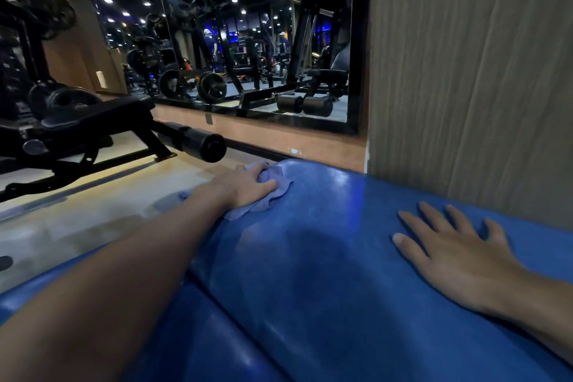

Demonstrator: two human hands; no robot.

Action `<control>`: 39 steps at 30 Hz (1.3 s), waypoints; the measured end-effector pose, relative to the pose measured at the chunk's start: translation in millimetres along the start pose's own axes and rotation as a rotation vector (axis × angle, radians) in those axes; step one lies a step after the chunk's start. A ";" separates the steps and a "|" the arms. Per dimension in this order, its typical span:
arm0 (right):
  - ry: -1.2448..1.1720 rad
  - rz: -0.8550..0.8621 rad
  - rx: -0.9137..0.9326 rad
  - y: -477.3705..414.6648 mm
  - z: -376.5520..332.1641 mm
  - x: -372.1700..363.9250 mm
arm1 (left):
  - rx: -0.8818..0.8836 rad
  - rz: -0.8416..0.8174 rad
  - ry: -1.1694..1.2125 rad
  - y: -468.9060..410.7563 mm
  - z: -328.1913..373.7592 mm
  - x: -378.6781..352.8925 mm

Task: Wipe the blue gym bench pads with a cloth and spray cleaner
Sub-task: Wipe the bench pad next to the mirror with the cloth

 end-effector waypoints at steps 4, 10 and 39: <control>0.030 0.002 0.012 1.4 -1.4 -1.1 | -0.077 0.008 -0.013 -29.8 20.8 -10.4; 0.004 0.014 0.021 1.9 -1.7 0.6 | -0.256 0.023 -0.121 -61.2 75.0 -24.6; -0.075 0.065 -0.186 57.9 107.9 7.0 | -0.593 0.104 0.077 57.5 221.3 -29.2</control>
Point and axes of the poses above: each hand's wrist, its own y-axis away from the middle knuckle, its own x-axis out of the back of the hand, z = x × y, the point moved 5 cm from there along -y, towards the middle knuckle, and after that the axes turned 6 degrees about z, right-handed, at the moved point
